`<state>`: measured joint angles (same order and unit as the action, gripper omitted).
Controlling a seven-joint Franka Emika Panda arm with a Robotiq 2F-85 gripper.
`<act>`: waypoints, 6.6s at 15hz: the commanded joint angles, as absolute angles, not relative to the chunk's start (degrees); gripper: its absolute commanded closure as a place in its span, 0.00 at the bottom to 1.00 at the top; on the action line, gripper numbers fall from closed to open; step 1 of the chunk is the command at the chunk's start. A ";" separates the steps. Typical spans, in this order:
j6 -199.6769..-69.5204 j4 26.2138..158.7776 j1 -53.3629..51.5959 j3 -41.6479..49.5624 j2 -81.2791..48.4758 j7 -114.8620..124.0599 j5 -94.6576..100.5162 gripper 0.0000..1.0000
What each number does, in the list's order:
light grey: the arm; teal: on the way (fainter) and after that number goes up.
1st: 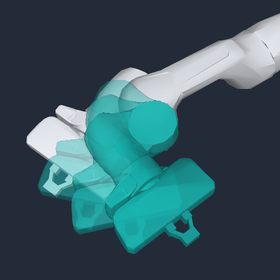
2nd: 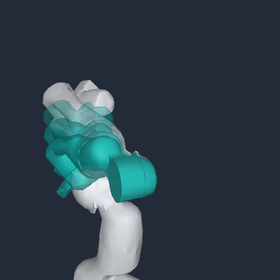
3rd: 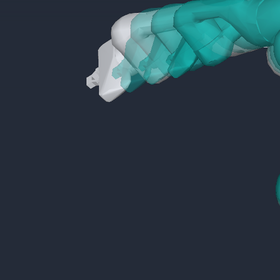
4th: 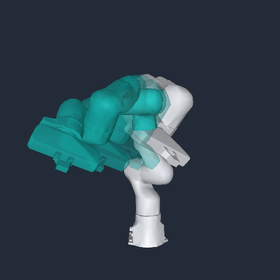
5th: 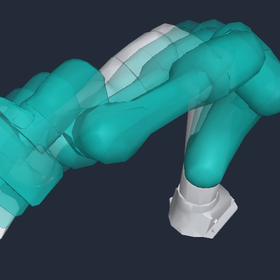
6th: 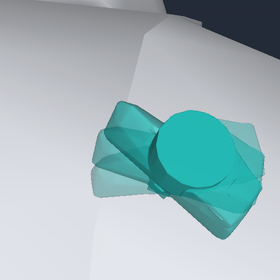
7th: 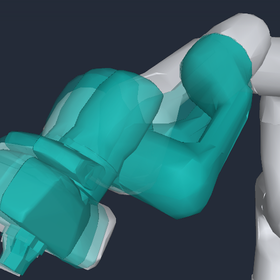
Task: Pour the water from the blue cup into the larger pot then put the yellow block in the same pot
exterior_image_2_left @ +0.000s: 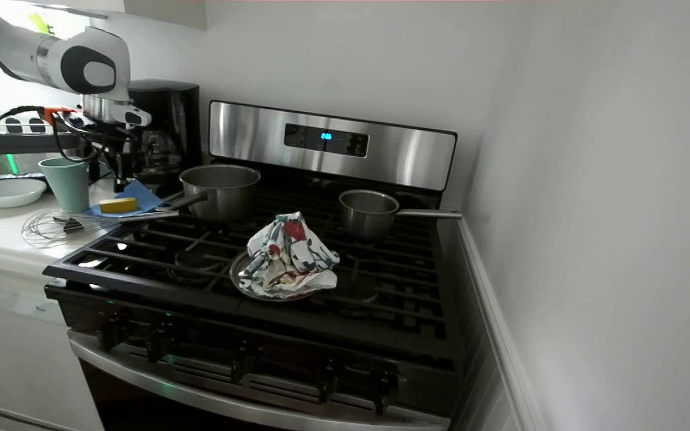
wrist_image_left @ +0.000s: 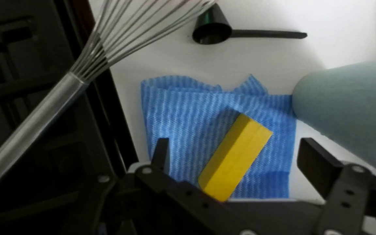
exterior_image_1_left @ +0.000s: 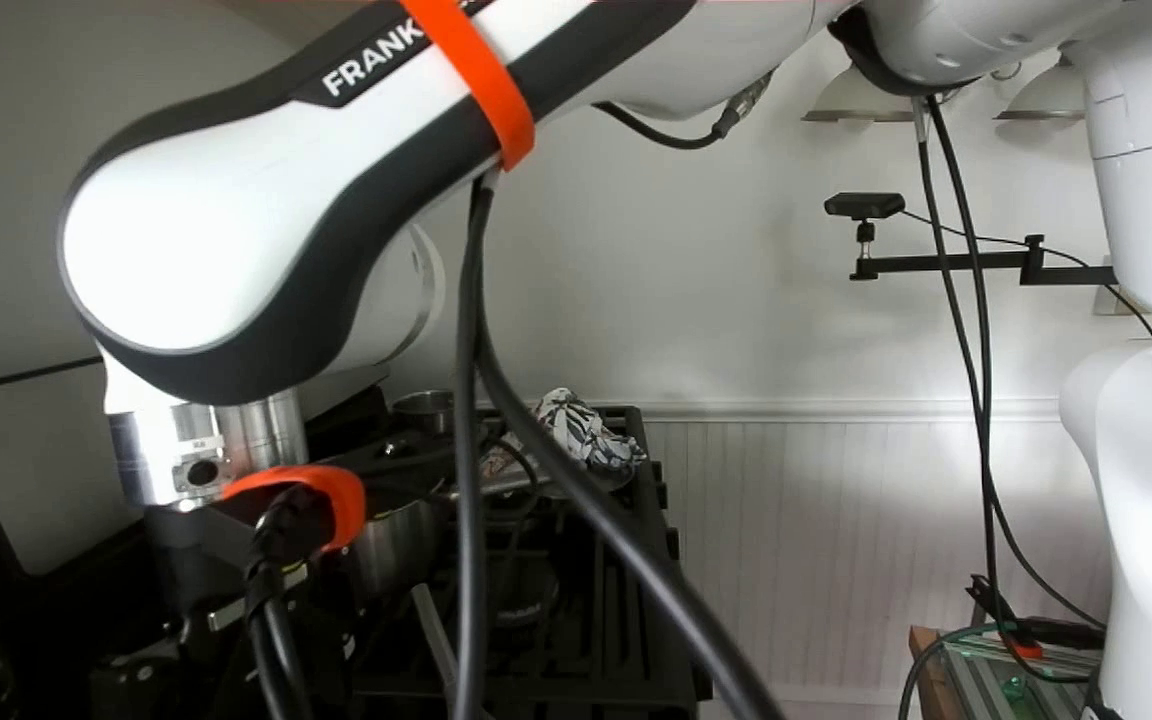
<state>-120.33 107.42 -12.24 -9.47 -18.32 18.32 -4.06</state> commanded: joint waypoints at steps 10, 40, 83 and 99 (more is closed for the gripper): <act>-129.42 105.85 -11.41 -7.74 -24.96 21.11 -12.28 0.39; -128.86 105.64 -11.31 -7.01 -24.34 21.35 -13.14 0.92; -129.46 92.22 -1.97 0.15 -27.00 13.30 -0.06 0.92; -124.79 90.26 -1.76 0.60 -30.60 12.15 0.14 0.37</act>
<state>-126.35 92.47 -1.77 0.30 -29.78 13.24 1.04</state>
